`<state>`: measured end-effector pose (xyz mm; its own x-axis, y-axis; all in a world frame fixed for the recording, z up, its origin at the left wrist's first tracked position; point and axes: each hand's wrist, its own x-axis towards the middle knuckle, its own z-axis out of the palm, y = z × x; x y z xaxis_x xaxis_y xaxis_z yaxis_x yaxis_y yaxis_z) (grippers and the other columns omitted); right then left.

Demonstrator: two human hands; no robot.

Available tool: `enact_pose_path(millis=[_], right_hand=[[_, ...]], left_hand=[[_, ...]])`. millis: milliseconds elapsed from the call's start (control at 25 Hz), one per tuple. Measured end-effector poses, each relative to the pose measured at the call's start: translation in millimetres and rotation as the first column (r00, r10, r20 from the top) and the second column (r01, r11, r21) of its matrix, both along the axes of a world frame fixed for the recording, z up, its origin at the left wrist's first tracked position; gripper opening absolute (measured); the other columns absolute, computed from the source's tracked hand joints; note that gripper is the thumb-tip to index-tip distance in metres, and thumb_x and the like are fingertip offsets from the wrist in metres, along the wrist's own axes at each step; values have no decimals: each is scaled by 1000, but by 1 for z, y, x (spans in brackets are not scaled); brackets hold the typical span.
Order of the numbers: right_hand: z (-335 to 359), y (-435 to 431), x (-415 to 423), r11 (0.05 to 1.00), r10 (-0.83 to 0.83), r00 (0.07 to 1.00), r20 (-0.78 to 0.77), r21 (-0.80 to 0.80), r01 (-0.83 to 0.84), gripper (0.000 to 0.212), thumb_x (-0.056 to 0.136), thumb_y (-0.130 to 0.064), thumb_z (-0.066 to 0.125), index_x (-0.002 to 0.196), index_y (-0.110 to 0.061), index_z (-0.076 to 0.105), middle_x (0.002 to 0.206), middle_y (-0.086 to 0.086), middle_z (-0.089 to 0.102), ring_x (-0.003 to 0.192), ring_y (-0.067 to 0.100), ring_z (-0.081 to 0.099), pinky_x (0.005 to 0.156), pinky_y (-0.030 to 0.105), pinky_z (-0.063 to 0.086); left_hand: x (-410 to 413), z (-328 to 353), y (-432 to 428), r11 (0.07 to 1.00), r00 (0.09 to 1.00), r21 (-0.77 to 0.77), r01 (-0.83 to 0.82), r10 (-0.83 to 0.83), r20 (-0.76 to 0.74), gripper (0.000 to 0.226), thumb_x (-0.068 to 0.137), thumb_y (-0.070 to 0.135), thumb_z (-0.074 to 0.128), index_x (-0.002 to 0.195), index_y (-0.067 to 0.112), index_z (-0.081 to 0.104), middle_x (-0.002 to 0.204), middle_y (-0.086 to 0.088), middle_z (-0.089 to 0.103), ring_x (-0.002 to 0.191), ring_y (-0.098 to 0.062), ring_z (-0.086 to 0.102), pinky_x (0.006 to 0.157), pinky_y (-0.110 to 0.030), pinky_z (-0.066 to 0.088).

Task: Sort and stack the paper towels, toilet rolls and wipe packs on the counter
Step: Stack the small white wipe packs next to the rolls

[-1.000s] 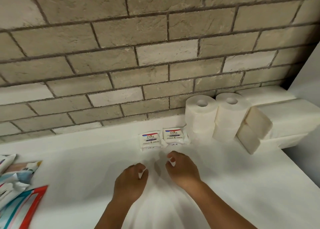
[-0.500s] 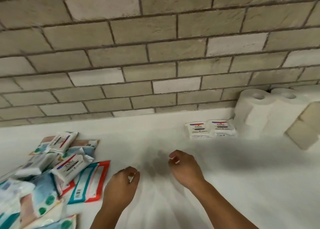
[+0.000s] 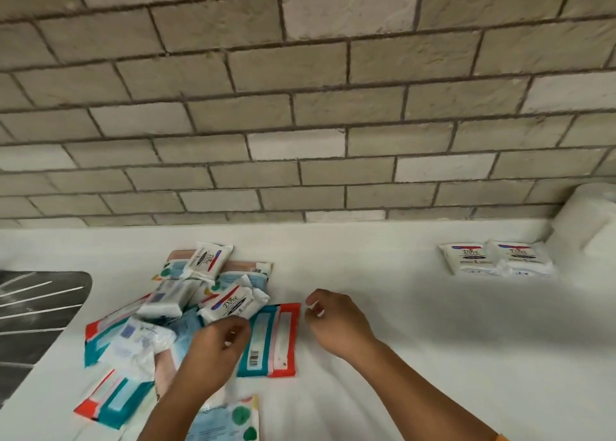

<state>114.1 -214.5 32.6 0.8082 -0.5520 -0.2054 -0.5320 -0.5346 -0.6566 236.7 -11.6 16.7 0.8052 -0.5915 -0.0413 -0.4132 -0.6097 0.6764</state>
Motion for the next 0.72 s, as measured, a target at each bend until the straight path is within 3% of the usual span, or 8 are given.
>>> enact_pose_path(millis=[200,280,360,440,520,600,720], right_hand=[[12,36,51,973,195,975,-106,-103,-206,30,97,-34,48,122,-32,63,122,-3,69,97,20,66,82,36,59],[13,46,68,965,234,966,-108,-98,-245,33,96,-35,51,128,-32,61,127,-2,67,103,21,67,85,38,58],[12,57,84,954,271,956,-110,-98,-282,38,95,-34,57,133,-31,58,133,-1,63,112,22,63,93,42,56],[7,68,101,913,351,930,-111,-178,-366,51,92,-31,64,141,-27,52,143,2,54,131,27,49,105,48,49],[1,73,117,846,429,891,-150,-279,-454,73,88,-27,72,152,-24,38,158,3,37,148,30,29,115,55,36],[-10,69,130,784,475,852,-220,-334,-523,97,81,-24,81,159,-25,23,169,1,19,156,29,10,120,59,25],[-26,56,143,705,521,799,-299,-377,-601,115,75,-21,87,162,-25,12,172,1,8,158,29,-1,122,63,17]], left_hand=[[53,16,28,985,971,15,-174,169,172,16,92,17,66,81,27,71,79,5,70,68,-4,62,56,-19,42],[75,16,35,975,957,30,-219,208,203,16,91,17,65,80,27,70,80,2,70,69,-9,61,59,-22,43],[99,10,37,953,938,84,-292,268,219,7,91,25,65,93,25,72,95,-5,70,79,-19,63,68,-29,48],[122,3,34,888,910,284,-362,271,313,38,91,45,62,123,24,64,123,-12,64,106,-32,61,88,-43,51],[140,-1,30,761,914,516,-392,262,308,74,85,69,55,146,30,39,148,-12,46,132,-38,46,104,-53,43],[159,-11,29,690,932,627,-362,273,238,100,73,86,51,151,31,21,156,-15,35,140,-41,38,109,-58,38],[181,-28,33,648,946,692,-318,263,189,121,54,104,31,149,30,21,152,-17,41,137,-43,44,109,-61,39]])
